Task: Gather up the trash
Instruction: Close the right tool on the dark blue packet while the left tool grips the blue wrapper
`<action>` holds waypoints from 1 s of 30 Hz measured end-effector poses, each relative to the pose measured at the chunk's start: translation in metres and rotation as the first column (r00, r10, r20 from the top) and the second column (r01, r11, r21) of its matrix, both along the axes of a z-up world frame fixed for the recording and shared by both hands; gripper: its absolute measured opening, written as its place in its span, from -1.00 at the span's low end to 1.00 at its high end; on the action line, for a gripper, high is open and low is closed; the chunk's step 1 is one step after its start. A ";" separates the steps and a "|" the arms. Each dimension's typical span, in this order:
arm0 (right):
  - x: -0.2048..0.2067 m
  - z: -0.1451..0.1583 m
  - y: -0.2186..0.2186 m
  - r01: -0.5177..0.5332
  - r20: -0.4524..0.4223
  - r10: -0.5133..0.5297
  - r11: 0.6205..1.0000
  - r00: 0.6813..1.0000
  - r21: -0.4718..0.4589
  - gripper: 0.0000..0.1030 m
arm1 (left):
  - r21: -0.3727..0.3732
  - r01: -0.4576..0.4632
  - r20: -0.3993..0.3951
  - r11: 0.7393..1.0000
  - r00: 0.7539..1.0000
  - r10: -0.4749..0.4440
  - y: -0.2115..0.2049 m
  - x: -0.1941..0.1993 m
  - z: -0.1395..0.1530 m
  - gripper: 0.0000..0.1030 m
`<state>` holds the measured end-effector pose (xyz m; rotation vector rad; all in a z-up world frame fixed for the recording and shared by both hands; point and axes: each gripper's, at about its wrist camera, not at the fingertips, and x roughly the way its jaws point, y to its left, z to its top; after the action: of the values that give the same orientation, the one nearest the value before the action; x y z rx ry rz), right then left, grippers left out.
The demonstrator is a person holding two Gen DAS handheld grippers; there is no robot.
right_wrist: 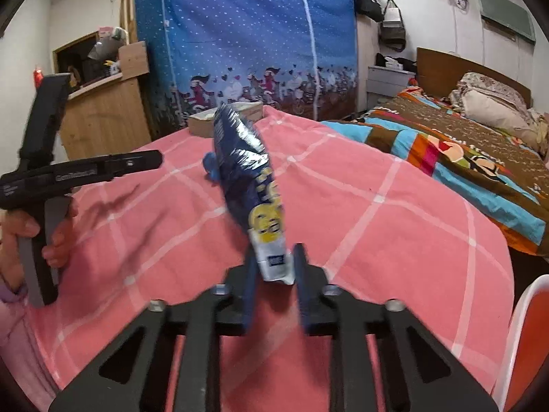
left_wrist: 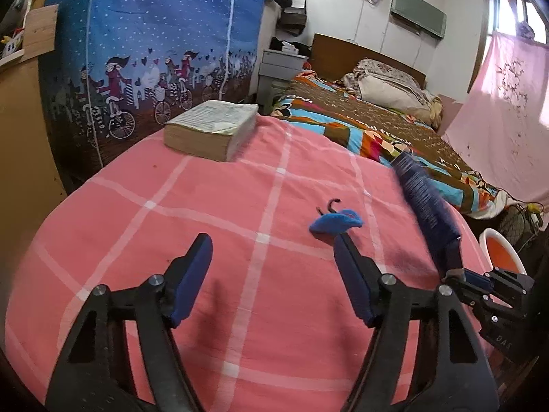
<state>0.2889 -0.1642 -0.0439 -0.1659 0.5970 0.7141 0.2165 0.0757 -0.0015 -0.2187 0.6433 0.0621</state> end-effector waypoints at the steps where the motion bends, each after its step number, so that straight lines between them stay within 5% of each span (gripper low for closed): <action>1: -0.002 0.000 -0.001 0.000 0.007 0.000 1.000 1.000 -0.003 -0.75 | -0.002 0.006 -0.001 1.000 1.000 -0.006 -0.001 0.000 -0.001 0.46; 10: 0.003 0.001 -0.022 0.118 0.005 -0.119 0.992 0.993 0.033 -0.75 | -0.045 0.071 -0.027 0.996 0.997 -0.072 -0.016 0.021 -0.002 0.45; 17: 0.016 0.000 -0.037 0.209 -0.042 -0.206 0.975 0.978 0.076 -0.75 | 0.024 0.120 -0.038 0.993 0.992 -0.119 -0.044 0.043 0.000 0.44; 21: 0.017 0.000 -0.038 0.216 -0.049 -0.213 0.972 0.976 0.088 -0.75 | 0.073 0.134 -0.080 0.988 0.988 -0.129 -0.053 0.054 -0.006 0.32; 30: 0.021 -0.003 -0.039 0.220 -0.069 -0.213 0.969 0.975 0.112 -0.75 | 0.036 0.116 -0.137 0.993 0.984 -0.110 -0.048 0.066 -0.016 -0.01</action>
<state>0.3097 -0.2037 -0.0470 0.0305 0.6145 0.5416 0.2823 0.0273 -0.0173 -0.1358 0.7873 -0.0181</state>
